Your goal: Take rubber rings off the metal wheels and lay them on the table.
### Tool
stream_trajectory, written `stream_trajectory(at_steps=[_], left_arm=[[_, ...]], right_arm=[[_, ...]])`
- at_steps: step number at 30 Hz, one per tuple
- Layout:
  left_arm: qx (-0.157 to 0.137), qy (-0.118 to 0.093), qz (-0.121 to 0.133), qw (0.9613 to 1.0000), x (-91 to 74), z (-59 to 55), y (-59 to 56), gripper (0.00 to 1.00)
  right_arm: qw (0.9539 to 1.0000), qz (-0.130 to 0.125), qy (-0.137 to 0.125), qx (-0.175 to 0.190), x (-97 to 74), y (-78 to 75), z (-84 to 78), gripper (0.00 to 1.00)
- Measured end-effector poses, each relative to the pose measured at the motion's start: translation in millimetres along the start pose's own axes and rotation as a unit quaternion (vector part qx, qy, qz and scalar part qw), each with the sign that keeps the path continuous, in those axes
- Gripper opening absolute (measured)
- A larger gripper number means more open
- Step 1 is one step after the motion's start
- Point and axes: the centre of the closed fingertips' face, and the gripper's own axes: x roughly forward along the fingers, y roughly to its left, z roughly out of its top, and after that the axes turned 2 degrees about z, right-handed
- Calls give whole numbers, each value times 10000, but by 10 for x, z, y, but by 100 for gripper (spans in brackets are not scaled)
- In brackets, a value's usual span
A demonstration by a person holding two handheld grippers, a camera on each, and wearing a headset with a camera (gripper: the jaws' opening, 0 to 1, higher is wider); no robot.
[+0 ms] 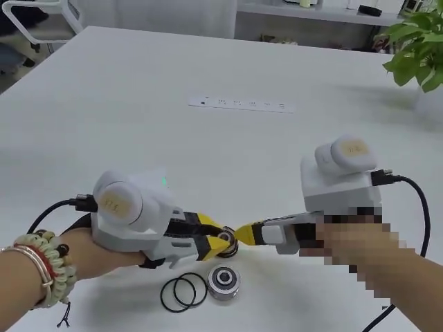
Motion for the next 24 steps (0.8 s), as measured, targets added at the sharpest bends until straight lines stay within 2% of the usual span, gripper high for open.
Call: stream_trajectory(at_steps=[17, 24], left_arm=[[-23, 173, 60, 9998, -8, -9, -18, 8], [-26, 180, 15, 9998, -22, -13, -30, 9]], right_arm=[[10000, 6, 46, -38, -12, -3, -15, 0], [10000, 35, 33, 2, -5, -13, -9, 0]])
